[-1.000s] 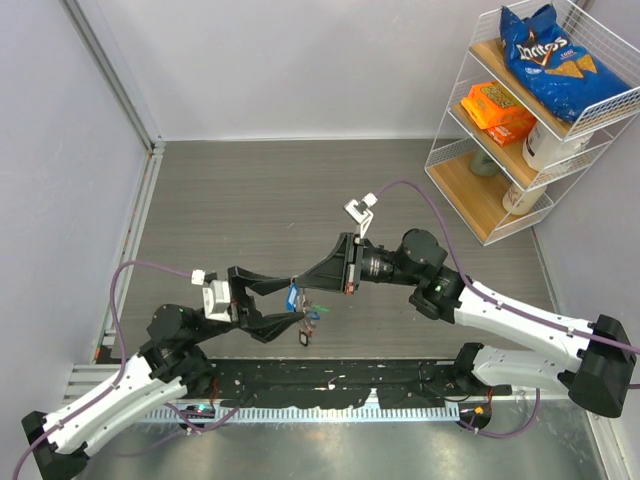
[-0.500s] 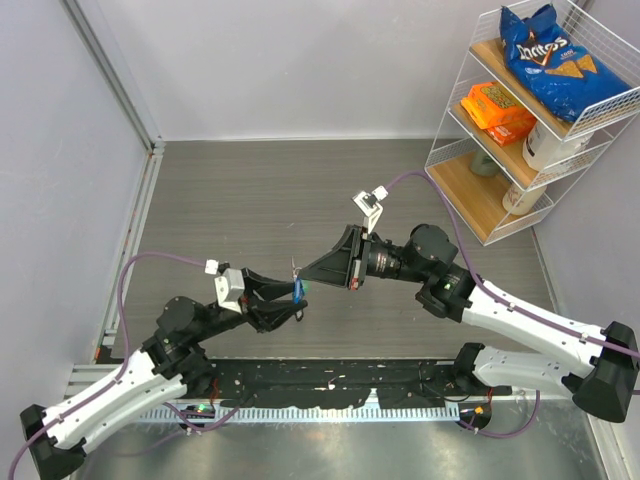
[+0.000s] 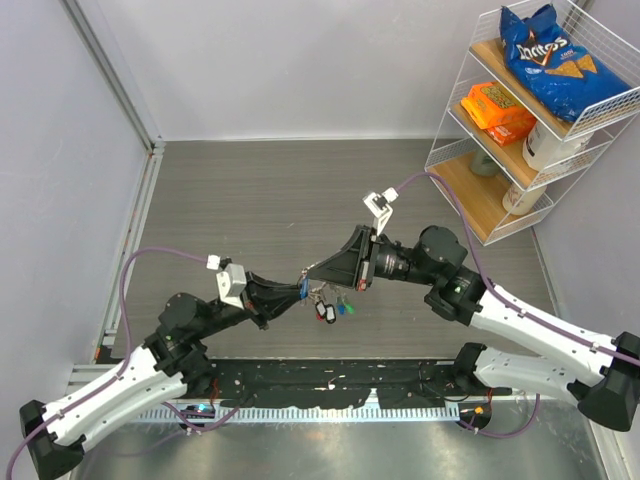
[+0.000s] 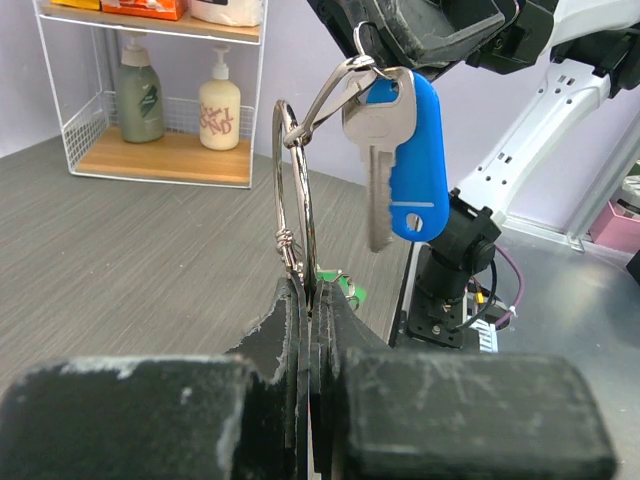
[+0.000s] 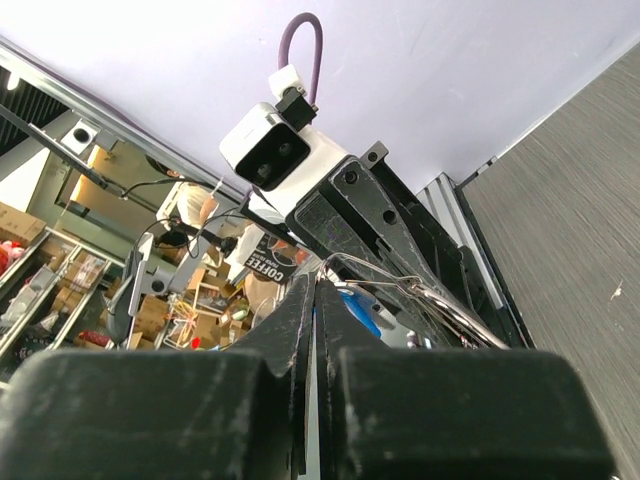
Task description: Put the keys on the keyring
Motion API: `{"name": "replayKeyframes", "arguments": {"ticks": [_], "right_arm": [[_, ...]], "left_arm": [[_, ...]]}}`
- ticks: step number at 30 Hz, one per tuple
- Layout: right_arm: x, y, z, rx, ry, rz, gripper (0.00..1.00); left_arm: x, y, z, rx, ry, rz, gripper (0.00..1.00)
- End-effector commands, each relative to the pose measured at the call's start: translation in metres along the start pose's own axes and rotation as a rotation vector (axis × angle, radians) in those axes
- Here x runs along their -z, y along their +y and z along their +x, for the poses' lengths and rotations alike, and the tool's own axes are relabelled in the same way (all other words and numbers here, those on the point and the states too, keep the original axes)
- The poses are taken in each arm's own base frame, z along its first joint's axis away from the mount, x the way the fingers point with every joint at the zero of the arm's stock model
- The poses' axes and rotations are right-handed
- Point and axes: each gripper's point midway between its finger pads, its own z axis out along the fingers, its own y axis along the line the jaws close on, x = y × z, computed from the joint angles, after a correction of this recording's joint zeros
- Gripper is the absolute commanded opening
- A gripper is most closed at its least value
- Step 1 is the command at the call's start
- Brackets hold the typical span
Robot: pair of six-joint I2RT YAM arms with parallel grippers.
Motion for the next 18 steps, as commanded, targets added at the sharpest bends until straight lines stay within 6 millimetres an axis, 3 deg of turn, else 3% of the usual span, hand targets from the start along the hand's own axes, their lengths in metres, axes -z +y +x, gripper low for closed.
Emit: {"name": "replayKeyframes", "arguments": {"ticks": [1,11,18], "right_arm": [[0.009,0.014,-0.007,0.042,-0.036,-0.049,0.06],[0.029,-0.021,0.014,0.044,0.001,0.071,0.07],[0.045,-0.049,0.028,0.042,0.010,0.171,0.28]], "left_arm": [[-0.006,-0.007,-0.026,-0.001,-0.064,0.024,0.00],[-0.004,0.006,-0.023,-0.009,-0.033,-0.050,0.00],[-0.001,0.025,-0.014,-0.003,-0.001,-0.158,0.00]]}}
